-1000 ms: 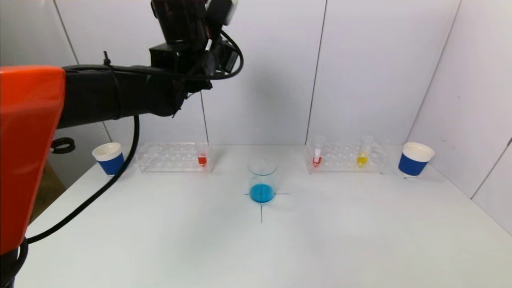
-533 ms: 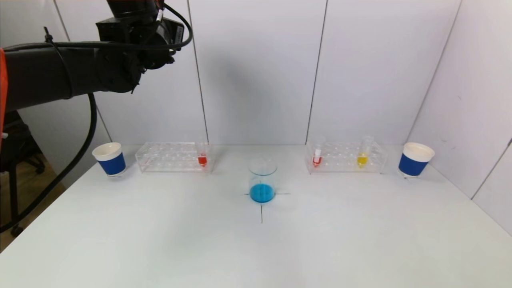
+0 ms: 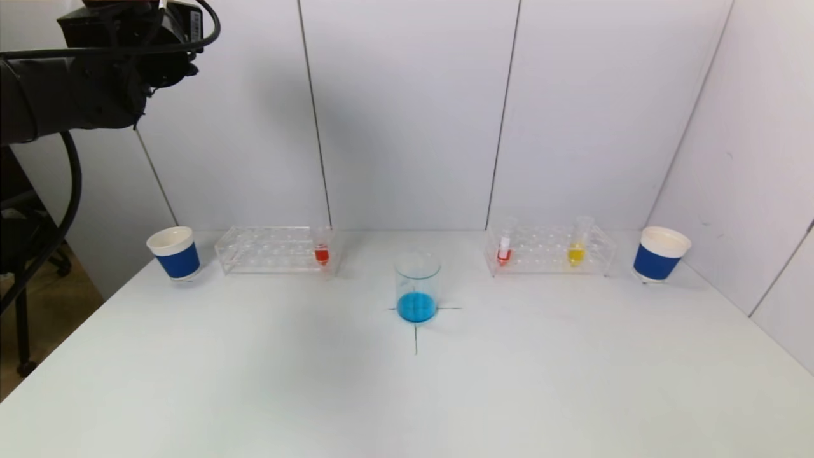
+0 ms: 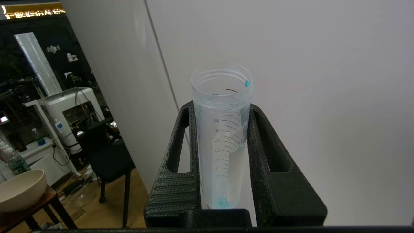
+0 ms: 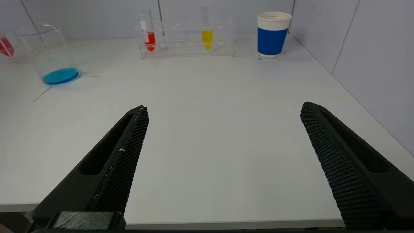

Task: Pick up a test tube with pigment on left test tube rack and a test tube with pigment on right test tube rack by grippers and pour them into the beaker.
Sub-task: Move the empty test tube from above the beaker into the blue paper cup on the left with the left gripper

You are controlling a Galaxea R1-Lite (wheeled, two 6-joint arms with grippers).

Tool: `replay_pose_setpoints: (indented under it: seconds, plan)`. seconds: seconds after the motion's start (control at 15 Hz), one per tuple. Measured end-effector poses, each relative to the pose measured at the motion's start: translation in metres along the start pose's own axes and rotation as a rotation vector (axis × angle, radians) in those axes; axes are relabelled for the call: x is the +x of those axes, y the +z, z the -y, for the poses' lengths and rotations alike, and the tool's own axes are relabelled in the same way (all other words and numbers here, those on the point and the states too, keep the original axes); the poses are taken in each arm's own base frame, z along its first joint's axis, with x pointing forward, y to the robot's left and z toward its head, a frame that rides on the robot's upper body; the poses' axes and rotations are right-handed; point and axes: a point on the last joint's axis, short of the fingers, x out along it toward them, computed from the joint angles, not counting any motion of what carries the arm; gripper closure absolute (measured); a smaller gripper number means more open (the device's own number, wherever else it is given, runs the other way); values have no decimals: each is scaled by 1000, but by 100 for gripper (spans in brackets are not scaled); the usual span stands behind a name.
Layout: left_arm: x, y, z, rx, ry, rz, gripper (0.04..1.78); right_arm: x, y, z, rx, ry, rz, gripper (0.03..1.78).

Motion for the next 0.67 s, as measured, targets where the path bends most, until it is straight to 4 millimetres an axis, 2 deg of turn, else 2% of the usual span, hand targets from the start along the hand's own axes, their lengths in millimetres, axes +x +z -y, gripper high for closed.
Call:
replay_pose_setpoints:
  seconds: [0.27,0.67]
  plan:
    - [23,-14,-33,3,62,-9,137,0,0,0,0,0,0,10]
    - [54,-46,-81,-14,4,-74,137,0,0,0,0,0,0,10]
